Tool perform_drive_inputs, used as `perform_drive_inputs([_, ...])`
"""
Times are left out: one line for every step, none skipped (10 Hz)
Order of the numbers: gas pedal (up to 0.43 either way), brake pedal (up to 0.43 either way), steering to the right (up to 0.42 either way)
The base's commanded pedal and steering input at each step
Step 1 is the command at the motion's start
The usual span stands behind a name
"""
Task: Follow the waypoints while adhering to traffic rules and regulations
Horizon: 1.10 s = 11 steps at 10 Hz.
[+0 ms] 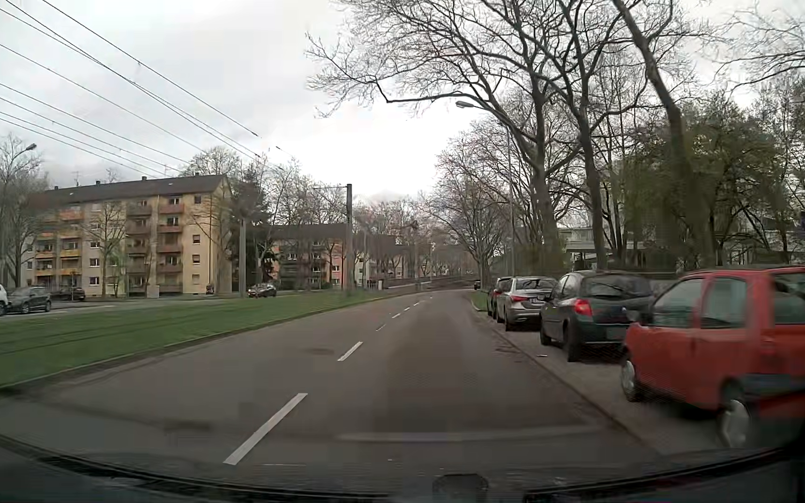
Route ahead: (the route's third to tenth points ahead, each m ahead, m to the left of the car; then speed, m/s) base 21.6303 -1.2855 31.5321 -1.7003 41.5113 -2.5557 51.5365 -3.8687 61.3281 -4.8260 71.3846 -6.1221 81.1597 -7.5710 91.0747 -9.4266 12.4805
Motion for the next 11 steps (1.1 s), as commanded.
perform_drive_inputs([0.13, 0.0, 0.004])
perform_drive_inputs([0.13, 0.0, 0.004])
perform_drive_inputs([0.13, 0.0, 0.006])
perform_drive_inputs([0.13, 0.0, 0.007])
perform_drive_inputs([0.13, 0.0, 0.007])
perform_drive_inputs([0.13, 0.0, 0.008])
perform_drive_inputs([0.13, 0.0, 0.008])
perform_drive_inputs([0.13, 0.0, 0.008])
perform_drive_inputs([0.13, 0.0, 0.008])
perform_drive_inputs([0.13, 0.0, 0.008])
perform_drive_inputs([0.13, 0.0, 0.008])
